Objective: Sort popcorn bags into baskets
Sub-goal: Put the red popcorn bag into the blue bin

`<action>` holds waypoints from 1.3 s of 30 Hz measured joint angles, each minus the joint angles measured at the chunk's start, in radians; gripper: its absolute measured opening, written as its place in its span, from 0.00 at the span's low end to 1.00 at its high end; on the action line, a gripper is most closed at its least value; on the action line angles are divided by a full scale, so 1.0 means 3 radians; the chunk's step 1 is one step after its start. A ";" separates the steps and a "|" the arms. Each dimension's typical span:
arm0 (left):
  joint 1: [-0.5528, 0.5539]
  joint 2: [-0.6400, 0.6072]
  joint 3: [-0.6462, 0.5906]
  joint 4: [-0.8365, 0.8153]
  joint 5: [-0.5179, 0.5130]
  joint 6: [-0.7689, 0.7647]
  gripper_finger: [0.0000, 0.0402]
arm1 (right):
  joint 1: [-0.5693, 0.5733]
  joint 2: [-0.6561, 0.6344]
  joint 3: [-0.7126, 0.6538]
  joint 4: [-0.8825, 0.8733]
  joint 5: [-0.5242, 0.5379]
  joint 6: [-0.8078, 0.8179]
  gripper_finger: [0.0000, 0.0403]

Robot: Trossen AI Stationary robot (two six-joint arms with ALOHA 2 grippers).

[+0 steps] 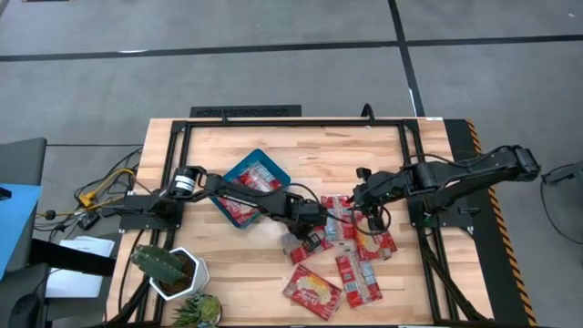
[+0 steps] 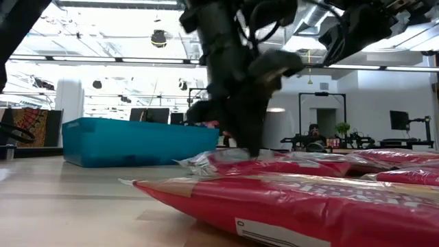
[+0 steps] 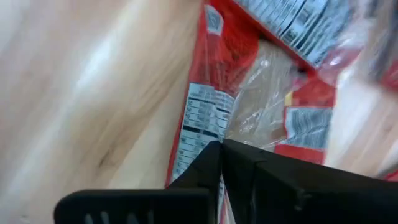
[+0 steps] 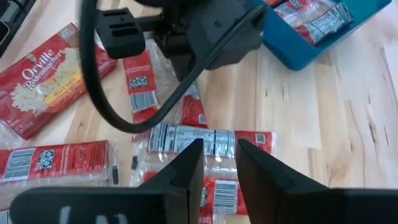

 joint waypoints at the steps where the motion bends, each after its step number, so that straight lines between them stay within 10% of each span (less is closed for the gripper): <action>1: 0.0000 -0.0001 0.0084 -0.0104 -0.0048 -0.0008 0.00 | 0.0000 -0.0026 0.0000 -0.0015 0.0000 0.0001 0.29; 13: -0.0006 -0.0019 0.0631 -0.0386 -0.0061 0.0316 0.02 | -0.0023 -0.0325 0.0003 -0.0319 0.0089 -0.0013 0.29; 20: -0.0101 -0.0016 0.0628 -0.0373 0.0134 0.0878 0.26 | 0.0060 -0.0355 -0.0039 -0.0448 0.0018 -0.0031 0.29; 29: -0.0059 0.0156 0.0622 -0.0809 -0.0035 0.0784 0.66 | 0.0573 0.0052 -0.0406 0.0544 -0.0111 0.0175 0.29; 39: -0.0098 0.0195 0.0623 -0.0802 -0.0142 0.1053 0.73 | 0.0988 0.0974 -0.0402 0.1658 -0.0005 0.0227 0.29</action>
